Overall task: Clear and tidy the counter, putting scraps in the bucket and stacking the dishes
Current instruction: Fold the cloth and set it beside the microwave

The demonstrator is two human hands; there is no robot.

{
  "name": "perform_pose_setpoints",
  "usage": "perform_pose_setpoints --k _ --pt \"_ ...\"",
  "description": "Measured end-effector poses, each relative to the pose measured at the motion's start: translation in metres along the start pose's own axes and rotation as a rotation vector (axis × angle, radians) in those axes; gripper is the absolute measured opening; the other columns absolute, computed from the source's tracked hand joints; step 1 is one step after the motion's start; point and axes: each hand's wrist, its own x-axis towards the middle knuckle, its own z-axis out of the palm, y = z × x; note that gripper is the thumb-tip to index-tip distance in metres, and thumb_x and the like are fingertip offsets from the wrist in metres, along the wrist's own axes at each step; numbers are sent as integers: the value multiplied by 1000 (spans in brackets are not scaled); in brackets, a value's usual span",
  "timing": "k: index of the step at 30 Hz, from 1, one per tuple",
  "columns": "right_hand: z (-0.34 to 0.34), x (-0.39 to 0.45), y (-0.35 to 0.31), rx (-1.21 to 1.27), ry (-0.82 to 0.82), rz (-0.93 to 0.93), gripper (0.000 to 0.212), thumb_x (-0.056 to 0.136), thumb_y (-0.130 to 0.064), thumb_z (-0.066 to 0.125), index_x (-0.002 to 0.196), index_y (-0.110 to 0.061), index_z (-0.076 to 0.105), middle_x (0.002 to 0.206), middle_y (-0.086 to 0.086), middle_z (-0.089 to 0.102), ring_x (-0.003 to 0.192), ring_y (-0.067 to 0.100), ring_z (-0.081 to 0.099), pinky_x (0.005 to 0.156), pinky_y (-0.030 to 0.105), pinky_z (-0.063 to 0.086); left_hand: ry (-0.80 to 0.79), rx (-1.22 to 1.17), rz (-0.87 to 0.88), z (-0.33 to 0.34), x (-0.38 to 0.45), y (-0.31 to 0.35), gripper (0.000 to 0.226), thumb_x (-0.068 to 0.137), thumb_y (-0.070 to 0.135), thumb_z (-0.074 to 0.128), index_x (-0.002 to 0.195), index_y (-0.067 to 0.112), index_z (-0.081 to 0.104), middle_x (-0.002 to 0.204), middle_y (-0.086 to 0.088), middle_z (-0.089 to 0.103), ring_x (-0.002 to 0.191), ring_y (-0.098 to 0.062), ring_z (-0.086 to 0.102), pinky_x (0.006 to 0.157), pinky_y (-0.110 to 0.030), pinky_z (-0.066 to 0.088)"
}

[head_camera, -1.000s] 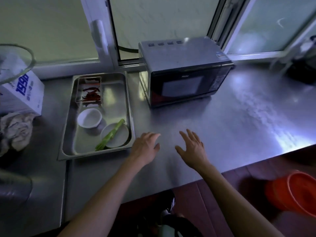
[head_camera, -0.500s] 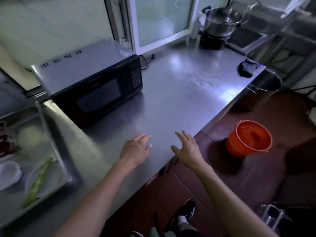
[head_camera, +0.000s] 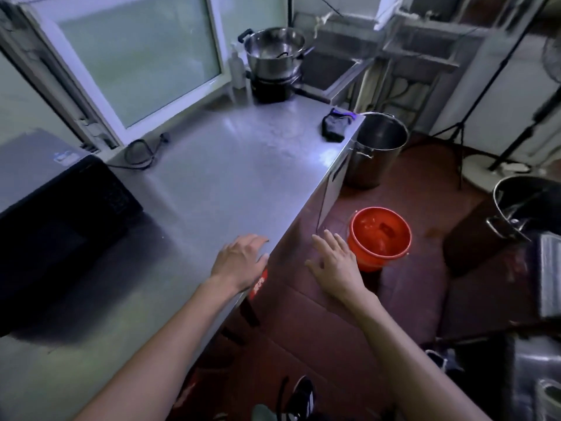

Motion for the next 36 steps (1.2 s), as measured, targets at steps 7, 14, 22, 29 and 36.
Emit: perform_pose_setpoints --k 7,14,22,29,36 --pt "-25 29 50 -3 10 68 63 97 -42 56 153 -30 31 165 2 19 154 26 9 119 46 21 -18 -50 79 14 58 35 41 97 39 50 136 28 53 137 7 56 124 -18 53 97 -35 45" --pt "-36 96 71 -50 -4 66 62 95 -43 57 151 -32 32 165 0 21 153 27 11 117 50 26 -27 -81 81 22 132 34 42 97 40 50 137 27 52 137 5 57 121 -20 55 96 -37 47" --pt "-54 205 72 -105 -53 61 63 95 -42 56 152 -33 31 165 0 17 154 25 8 117 51 24 -19 -166 29 22 243 10 41 96 37 50 136 27 53 139 6 56 125 -19 52 98 -36 43" --pt "-68 279 69 -127 -73 50 69 94 -42 59 154 -33 27 166 -1 16 154 25 8 119 48 22 -19 -172 33 9 312 -9 42 97 38 49 137 26 53 140 4 54 126 -20 50 100 -37 42" --pt "-69 349 74 -134 -113 5 66 96 -42 58 154 -29 29 166 1 17 153 25 9 118 48 25 -41 -196 -51 16 361 -30 42 98 37 48 138 26 52 141 3 53 130 -18 46 103 -34 38"
